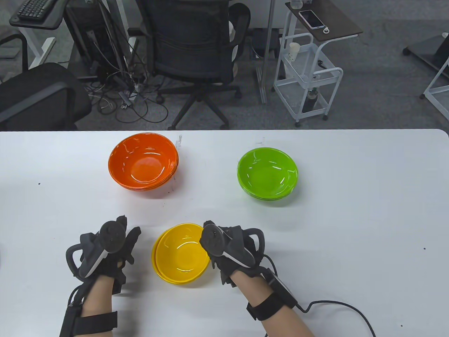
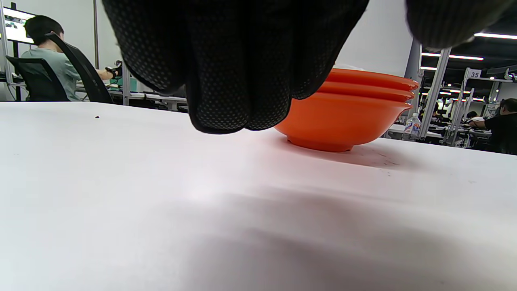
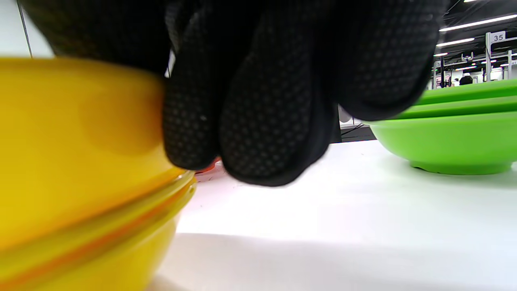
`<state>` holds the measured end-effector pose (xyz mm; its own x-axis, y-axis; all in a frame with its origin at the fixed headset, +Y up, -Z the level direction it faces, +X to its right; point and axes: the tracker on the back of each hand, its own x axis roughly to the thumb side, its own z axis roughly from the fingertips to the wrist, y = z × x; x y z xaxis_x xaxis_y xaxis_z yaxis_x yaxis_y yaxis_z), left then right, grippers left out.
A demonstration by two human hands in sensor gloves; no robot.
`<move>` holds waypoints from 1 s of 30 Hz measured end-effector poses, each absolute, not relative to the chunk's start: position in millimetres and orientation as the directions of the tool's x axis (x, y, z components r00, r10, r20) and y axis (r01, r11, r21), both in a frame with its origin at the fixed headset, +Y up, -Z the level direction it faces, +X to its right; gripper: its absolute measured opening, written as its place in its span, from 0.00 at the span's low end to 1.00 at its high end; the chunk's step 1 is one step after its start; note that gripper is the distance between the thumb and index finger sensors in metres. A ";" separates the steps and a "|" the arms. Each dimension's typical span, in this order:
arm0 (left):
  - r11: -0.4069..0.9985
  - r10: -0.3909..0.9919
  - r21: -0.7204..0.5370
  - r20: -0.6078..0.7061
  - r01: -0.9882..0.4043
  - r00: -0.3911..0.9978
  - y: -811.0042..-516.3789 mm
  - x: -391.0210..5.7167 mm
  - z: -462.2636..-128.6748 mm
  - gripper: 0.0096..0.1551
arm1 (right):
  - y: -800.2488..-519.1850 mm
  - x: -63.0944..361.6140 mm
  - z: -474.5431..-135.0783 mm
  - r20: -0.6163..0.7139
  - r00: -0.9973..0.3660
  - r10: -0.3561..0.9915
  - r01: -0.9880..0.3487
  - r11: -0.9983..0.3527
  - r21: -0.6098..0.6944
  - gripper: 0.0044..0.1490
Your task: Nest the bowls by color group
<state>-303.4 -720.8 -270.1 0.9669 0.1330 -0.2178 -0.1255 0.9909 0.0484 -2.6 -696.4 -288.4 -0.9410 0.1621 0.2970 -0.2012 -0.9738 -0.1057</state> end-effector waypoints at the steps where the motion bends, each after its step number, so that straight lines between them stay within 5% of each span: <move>1: 0.991 0.131 0.048 -0.218 -0.124 0.967 -720.8 -303.1 -270.1 0.41 | -695.7 -0.5 -288.4 0.291 -0.944 0.155 -0.192 -0.976 -0.104 0.36; 9: 0.991 0.130 0.051 -0.211 -0.121 0.969 -721.8 -301.9 -270.7 0.41 | -687.0 37.4 -289.9 0.224 -0.951 0.212 -0.244 -0.961 -0.126 0.42; 18: 0.992 0.121 0.051 -0.197 -0.113 0.973 -723.7 -298.0 -271.5 0.42 | -674.1 128.4 -295.7 0.045 -0.942 0.333 -0.334 -0.909 -0.251 0.53; 30: 0.994 0.107 0.047 -0.182 -0.100 0.978 -726.0 -291.7 -273.5 0.43 | -698.5 178.1 -295.7 -0.050 -0.923 0.381 -0.357 -0.899 -0.253 0.60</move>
